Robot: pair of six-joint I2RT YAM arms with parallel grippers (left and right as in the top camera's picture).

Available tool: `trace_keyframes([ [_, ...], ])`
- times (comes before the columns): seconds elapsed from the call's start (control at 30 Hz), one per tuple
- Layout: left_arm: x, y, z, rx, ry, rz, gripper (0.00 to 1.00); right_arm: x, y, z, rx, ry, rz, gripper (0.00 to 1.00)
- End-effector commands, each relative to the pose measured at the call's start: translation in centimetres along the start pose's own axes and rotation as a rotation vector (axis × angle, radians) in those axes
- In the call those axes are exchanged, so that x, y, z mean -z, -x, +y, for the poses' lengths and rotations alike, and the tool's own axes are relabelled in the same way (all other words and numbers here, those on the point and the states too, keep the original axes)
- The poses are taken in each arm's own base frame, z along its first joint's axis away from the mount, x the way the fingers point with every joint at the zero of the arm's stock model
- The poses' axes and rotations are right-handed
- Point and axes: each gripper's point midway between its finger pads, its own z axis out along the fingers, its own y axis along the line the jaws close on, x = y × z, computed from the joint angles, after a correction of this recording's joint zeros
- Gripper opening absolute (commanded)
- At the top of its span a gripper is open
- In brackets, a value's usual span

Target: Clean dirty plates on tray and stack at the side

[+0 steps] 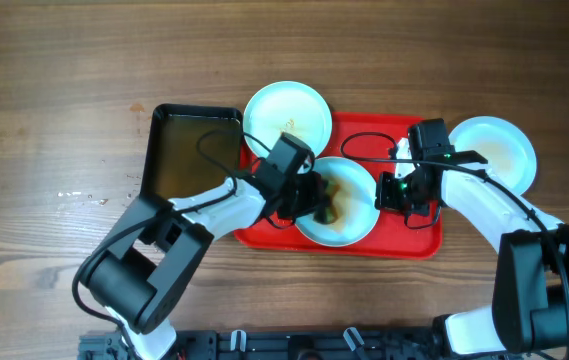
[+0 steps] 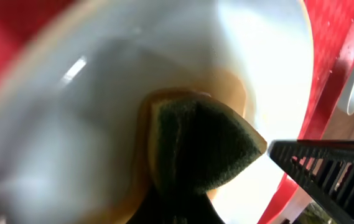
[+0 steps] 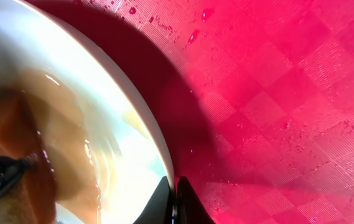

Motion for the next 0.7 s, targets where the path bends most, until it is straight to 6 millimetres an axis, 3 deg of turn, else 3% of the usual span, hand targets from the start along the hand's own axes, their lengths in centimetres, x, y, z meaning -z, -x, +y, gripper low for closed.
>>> trace_keyframes([
  [0.0,1.6,1.3,2.7,-0.135,0.113,-0.094,0.04,-0.6,-0.7,-2.1,-0.036,-0.097,0.012,0.04],
  [0.13,6.3,3.1,0.0,-0.259,0.117,-0.244,0.04,-0.6,-0.7,-2.1,-0.037,-0.098,0.015,0.04],
  [0.23,11.1,4.3,0.0,-0.333,0.202,-0.373,0.04,-0.6,-0.8,-2.1,-0.034,-0.098,0.016,0.04],
  [0.33,14.9,6.5,2.6,-0.307,0.324,-0.48,0.04,-0.6,-0.8,-2.1,-0.03,-0.098,0.017,0.04],
  [0.43,17.2,8.0,7.6,-0.17,0.438,-0.485,0.04,-0.6,-0.8,-2.1,-0.03,-0.098,0.017,0.04],
  [0.57,18.0,8.5,10.5,-0.161,0.507,-0.453,0.04,-0.6,-0.8,-2.1,-0.03,-0.094,0.018,0.04],
  [0.67,16.9,8.3,12.5,-0.149,0.55,-0.397,0.04,-0.6,-0.8,-2.1,-0.029,-0.094,0.019,0.04],
])
